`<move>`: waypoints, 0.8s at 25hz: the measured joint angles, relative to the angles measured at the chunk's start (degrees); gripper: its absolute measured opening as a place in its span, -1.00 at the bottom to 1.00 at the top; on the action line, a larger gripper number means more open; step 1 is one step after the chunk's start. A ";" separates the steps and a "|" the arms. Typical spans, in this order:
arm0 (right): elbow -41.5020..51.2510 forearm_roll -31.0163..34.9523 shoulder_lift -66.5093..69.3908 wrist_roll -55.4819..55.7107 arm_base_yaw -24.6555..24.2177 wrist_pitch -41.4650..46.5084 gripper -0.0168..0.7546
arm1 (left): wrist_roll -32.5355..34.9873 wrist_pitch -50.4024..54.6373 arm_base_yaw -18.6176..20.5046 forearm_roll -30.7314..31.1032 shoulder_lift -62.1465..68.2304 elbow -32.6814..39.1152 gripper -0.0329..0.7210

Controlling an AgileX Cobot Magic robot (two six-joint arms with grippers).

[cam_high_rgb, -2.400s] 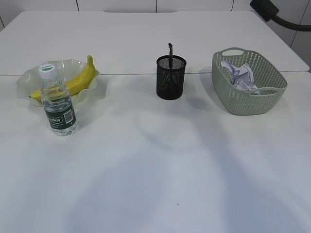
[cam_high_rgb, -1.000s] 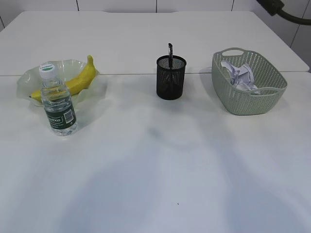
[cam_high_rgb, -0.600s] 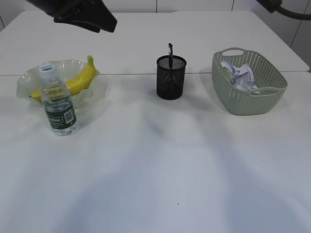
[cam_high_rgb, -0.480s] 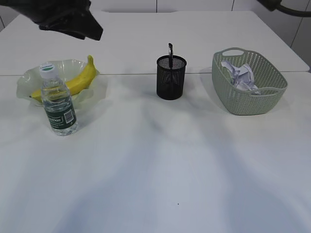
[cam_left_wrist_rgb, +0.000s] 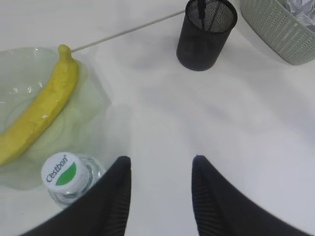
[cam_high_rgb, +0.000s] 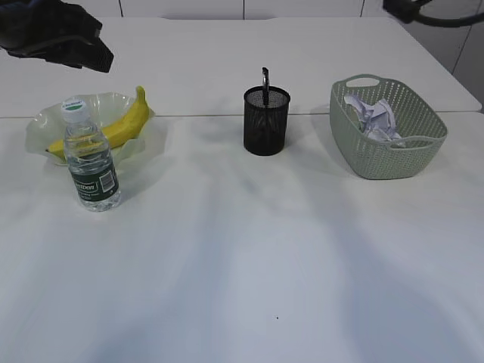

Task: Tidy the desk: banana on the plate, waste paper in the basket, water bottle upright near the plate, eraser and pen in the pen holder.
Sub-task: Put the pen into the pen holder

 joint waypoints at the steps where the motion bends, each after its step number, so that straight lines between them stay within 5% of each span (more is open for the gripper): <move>1: -0.70 -0.90 0.78 0.00 0.52 -0.98 -0.82 | 0.05 -0.34 0.29 0.00 -0.58 0.71 -0.11; 20: -16.55 -8.99 22.46 -0.09 2.86 -10.72 -0.82 | -0.16 -1.12 1.88 1.70 -9.78 4.05 -0.14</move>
